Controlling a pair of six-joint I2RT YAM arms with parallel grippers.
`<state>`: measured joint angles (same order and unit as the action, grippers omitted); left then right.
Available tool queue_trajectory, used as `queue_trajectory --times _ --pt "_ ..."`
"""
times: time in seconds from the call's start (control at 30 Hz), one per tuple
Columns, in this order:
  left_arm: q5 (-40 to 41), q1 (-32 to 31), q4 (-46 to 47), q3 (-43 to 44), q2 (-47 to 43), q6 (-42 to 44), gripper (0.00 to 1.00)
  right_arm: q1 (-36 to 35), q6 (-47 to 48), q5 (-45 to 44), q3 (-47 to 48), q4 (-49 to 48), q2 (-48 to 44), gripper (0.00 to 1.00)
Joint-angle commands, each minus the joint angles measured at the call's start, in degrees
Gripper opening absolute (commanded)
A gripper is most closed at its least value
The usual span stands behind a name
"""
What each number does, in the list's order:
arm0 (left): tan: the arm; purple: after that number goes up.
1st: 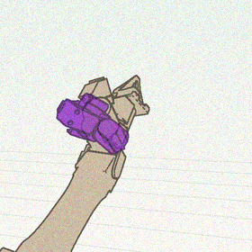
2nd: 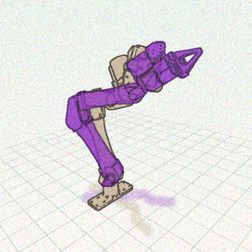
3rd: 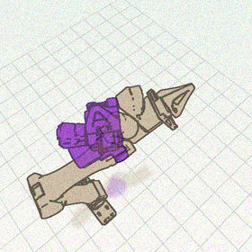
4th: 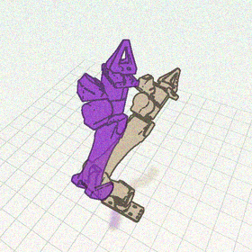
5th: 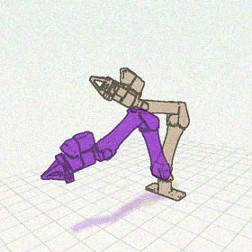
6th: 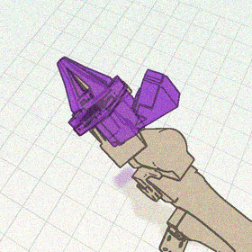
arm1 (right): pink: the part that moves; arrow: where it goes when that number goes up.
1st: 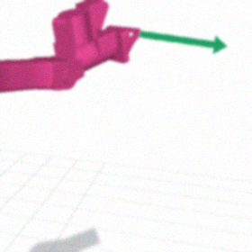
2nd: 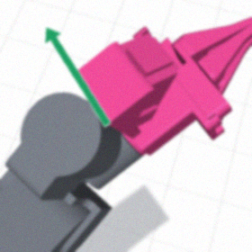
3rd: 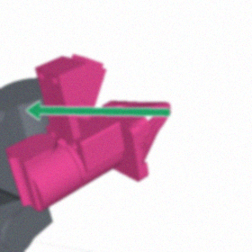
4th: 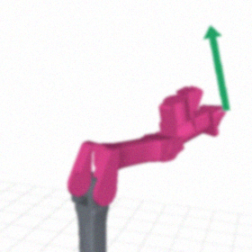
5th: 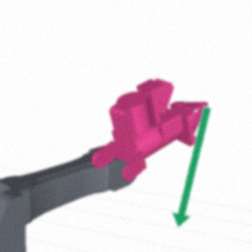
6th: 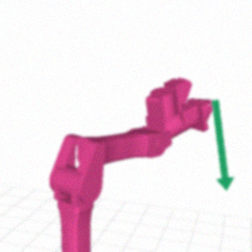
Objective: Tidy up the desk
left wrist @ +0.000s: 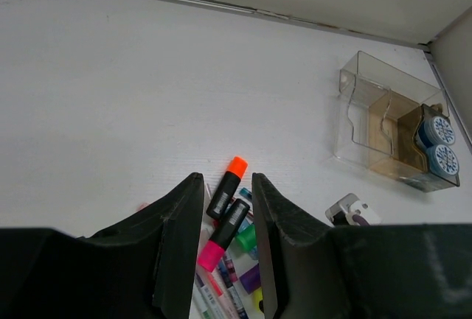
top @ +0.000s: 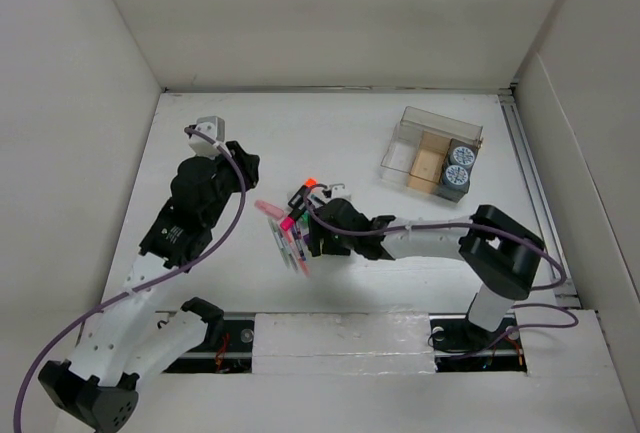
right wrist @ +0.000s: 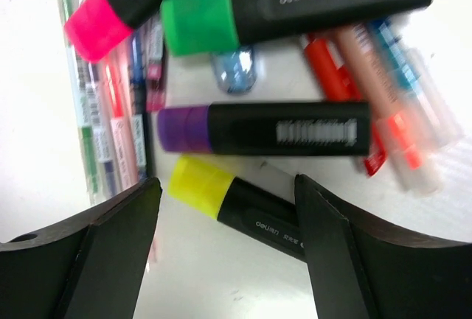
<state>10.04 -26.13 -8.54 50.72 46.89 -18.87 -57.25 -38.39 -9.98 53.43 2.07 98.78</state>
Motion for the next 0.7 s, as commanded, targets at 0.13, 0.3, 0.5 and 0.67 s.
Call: queue_trajectory --times 0.13,0.3,0.5,0.67 --pt "-1.9 0.4 2.1 1.7 -1.6 0.2 0.29 -2.1 -5.1 -1.3 -4.4 4.5 -5.5 0.80" --pt "-1.9 0.4 2.1 1.5 -2.2 0.2 0.28 -3.4 -4.5 1.0 -6.2 4.5 -6.9 0.84" --pt "-2.2 0.4 2.3 1.6 -2.9 0.0 0.28 -5.9 -8.0 -7.2 -2.9 8.6 -3.6 0.75" --pt "-6.5 0.4 2.7 2.9 -3.7 -2.4 0.29 -6.4 -14.1 -14.3 2.4 16.5 1.5 0.62"
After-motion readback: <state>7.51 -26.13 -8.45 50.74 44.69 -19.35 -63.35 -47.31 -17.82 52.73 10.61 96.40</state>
